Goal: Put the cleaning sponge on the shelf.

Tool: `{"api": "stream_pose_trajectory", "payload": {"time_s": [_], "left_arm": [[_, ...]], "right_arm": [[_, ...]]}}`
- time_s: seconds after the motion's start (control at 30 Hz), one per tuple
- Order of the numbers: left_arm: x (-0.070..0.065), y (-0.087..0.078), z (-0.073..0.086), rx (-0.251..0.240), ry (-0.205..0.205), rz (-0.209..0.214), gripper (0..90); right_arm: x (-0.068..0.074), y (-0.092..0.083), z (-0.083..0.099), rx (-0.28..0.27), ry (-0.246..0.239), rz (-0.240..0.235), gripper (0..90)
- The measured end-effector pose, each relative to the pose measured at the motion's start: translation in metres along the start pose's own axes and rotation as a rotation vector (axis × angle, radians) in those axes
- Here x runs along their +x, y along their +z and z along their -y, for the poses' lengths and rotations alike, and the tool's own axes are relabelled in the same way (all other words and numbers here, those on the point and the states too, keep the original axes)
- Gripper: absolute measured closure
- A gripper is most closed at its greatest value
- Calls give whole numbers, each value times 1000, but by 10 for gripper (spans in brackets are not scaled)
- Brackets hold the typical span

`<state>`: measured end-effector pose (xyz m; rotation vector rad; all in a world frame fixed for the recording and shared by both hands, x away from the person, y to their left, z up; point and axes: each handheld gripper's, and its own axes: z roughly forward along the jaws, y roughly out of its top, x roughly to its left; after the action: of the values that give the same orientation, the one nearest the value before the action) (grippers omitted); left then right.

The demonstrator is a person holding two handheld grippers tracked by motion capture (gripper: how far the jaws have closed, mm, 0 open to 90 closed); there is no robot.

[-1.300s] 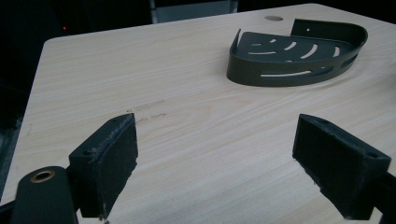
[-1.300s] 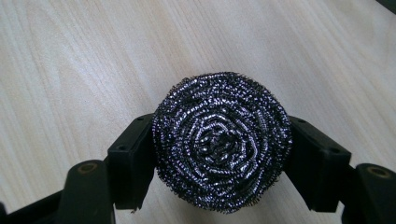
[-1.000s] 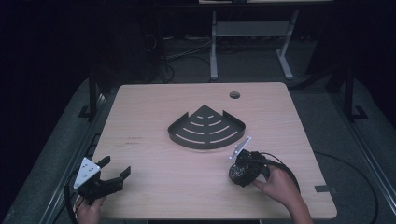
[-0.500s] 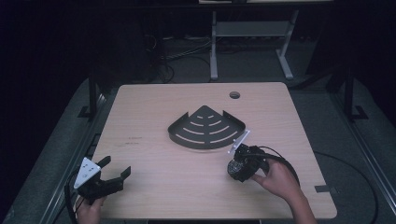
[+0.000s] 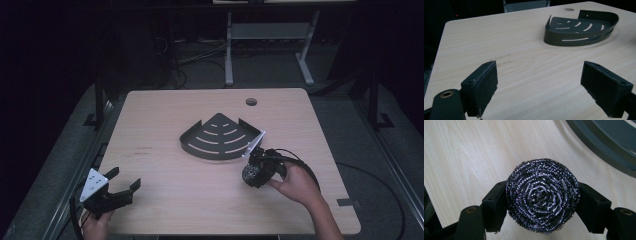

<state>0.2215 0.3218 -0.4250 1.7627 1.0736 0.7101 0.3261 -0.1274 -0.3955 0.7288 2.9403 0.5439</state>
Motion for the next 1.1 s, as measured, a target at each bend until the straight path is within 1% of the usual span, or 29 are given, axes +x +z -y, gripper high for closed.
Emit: {"api": "stream_pose_trajectory", "payload": {"time_s": [0.3, 0.4, 0.6, 0.77, 0.8, 0.83, 0.87, 1.1], "left_arm": [[0, 0, 0, -6, -4, 0, 134], [0, 0, 0, -6, -5, 1, 133], [0, 0, 0, -5, -3, 3, 133], [0, 0, 0, -5, -3, 4, 133], [0, 0, -1, -6, -4, 4, 133], [0, 0, -1, -7, -3, 3, 133], [0, 0, -1, -7, -3, 2, 134], [0, 0, -1, -9, -5, 3, 133]], "right_arm": [[-5, -6, -14, 16, -17, 5, 305], [-7, -8, -18, 7, -15, -2, 306], [-12, -11, -27, 10, -21, 0, 305], [-14, -11, -33, 20, -25, 0, 305], [-15, -11, -37, 26, -28, 0, 305], [-15, -12, -38, 27, -30, 4, 305], [-16, -12, -39, 23, -27, -5, 305], [-17, -12, -49, 33, -39, 1, 305]]}}
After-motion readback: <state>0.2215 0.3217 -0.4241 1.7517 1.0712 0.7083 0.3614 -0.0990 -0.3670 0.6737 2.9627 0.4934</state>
